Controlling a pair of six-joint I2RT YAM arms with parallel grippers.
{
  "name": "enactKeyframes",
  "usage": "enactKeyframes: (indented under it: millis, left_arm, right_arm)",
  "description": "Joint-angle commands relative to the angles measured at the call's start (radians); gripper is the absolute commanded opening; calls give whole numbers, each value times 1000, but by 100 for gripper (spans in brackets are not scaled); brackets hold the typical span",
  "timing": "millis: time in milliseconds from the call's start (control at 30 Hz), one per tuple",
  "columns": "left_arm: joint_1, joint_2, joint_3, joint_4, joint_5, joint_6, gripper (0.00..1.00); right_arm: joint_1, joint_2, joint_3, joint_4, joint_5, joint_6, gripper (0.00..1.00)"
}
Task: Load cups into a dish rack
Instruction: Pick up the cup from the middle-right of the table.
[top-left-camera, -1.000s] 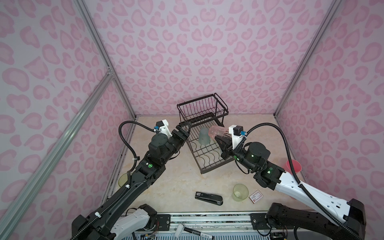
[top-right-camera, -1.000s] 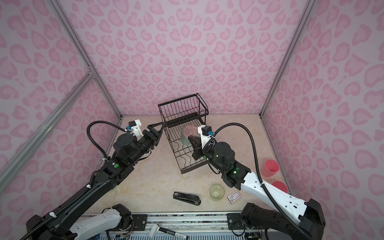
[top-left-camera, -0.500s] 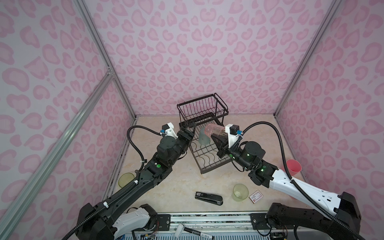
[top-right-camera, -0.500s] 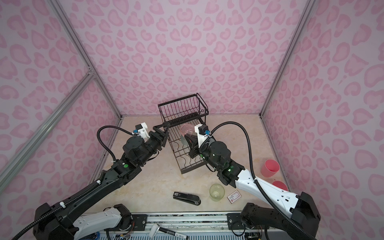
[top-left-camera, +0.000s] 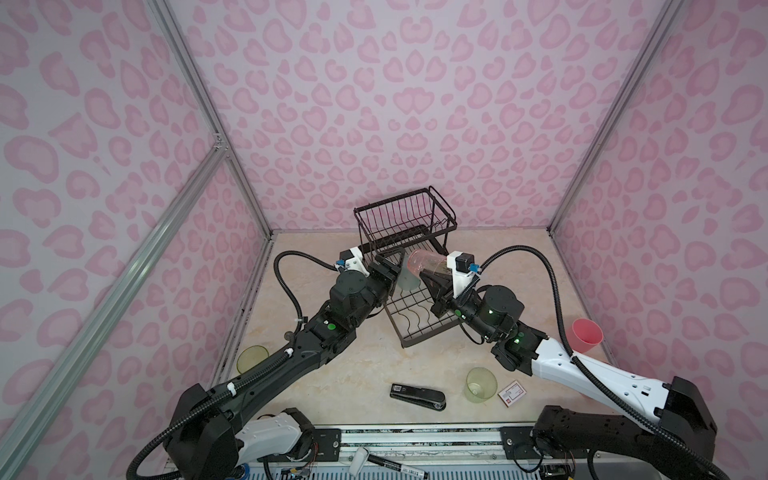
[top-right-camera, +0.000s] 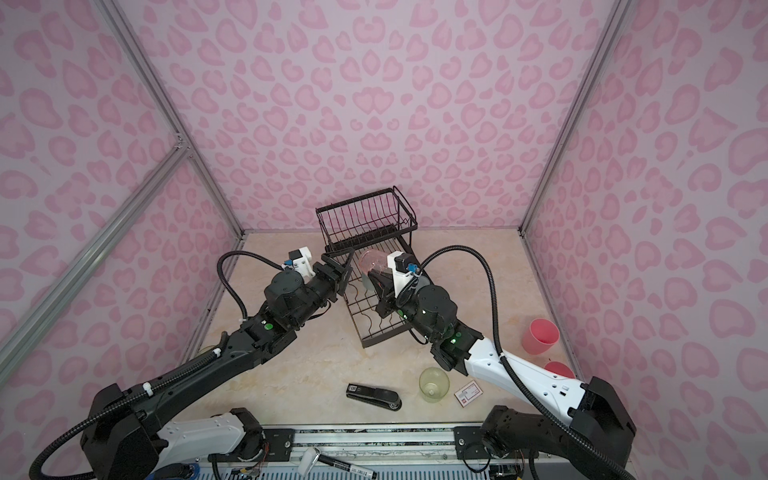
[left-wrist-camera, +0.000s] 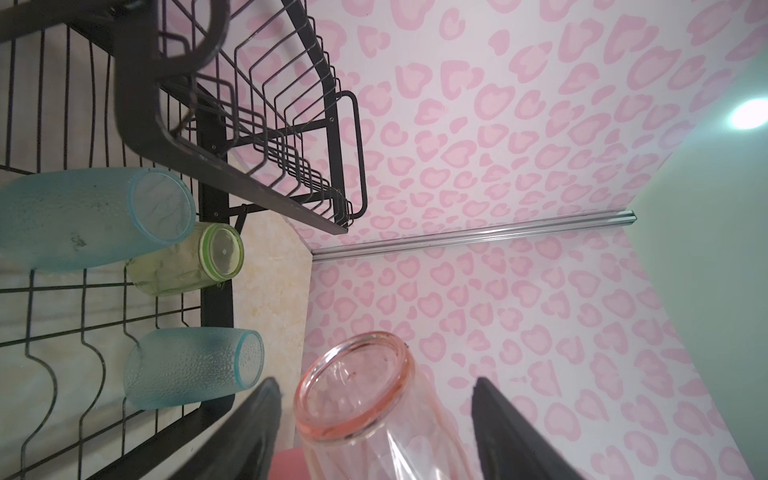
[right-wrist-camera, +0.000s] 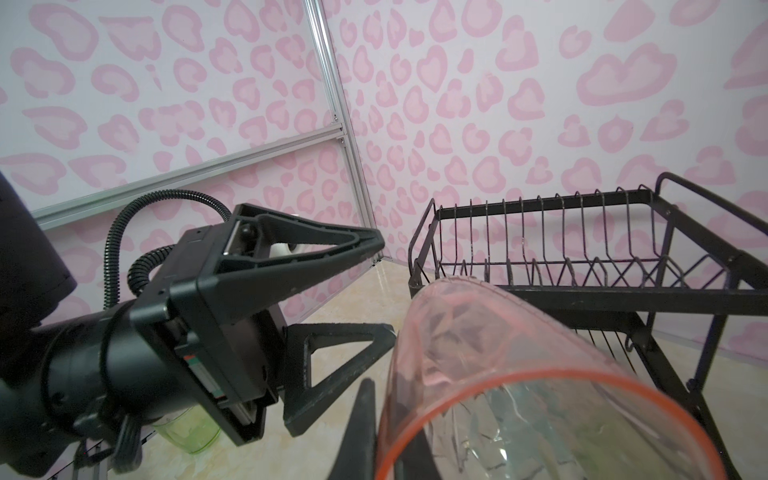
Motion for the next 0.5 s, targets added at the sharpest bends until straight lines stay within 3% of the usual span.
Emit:
enactKeyframes:
  millis: [0, 467]
  left_arm:
    - [-4, 11, 26, 46, 23, -29, 75]
    - [-9, 92, 102, 46, 149, -66, 79]
  right_arm:
    - [-5, 8, -7, 85, -16, -6, 0]
    - [-26, 19, -15, 130, -87, 19, 0]
